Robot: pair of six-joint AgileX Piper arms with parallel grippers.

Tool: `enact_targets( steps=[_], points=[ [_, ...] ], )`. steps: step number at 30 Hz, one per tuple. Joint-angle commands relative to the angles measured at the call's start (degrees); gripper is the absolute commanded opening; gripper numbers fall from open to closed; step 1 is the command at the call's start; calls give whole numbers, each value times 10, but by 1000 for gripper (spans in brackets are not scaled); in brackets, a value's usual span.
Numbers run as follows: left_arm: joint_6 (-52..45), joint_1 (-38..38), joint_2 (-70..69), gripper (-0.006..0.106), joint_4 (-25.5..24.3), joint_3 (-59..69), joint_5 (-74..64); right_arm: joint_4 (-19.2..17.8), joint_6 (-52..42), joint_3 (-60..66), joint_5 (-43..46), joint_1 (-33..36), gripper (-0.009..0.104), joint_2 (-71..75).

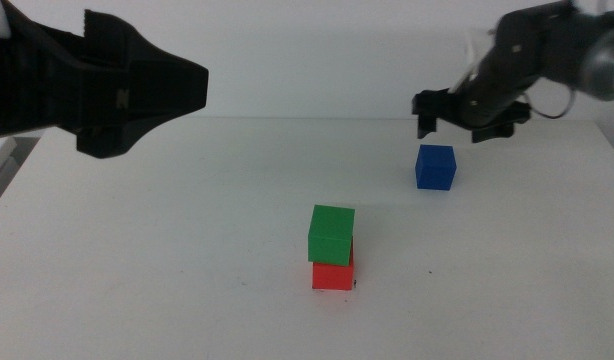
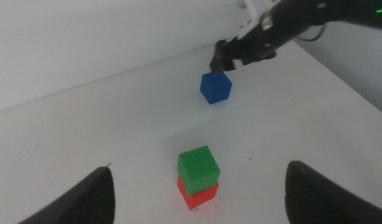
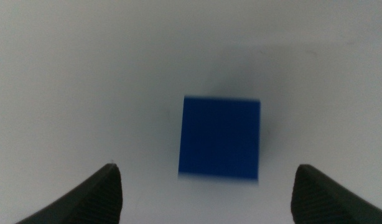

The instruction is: Stack red cubes first, then green, then blue cubes in a specific spot.

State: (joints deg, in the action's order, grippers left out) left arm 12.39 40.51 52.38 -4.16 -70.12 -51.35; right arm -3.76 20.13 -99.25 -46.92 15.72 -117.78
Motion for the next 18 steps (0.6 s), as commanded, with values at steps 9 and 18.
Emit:
enact_targets(
  steps=[9,18],
  points=[
    [7,-1,-2,94,2,2,10,-68,66,-106,-11,1,90,-141],
    [7,-1,-2,94,2,2,10,-94,65,-106,-33,9,14,-126]
  ],
)
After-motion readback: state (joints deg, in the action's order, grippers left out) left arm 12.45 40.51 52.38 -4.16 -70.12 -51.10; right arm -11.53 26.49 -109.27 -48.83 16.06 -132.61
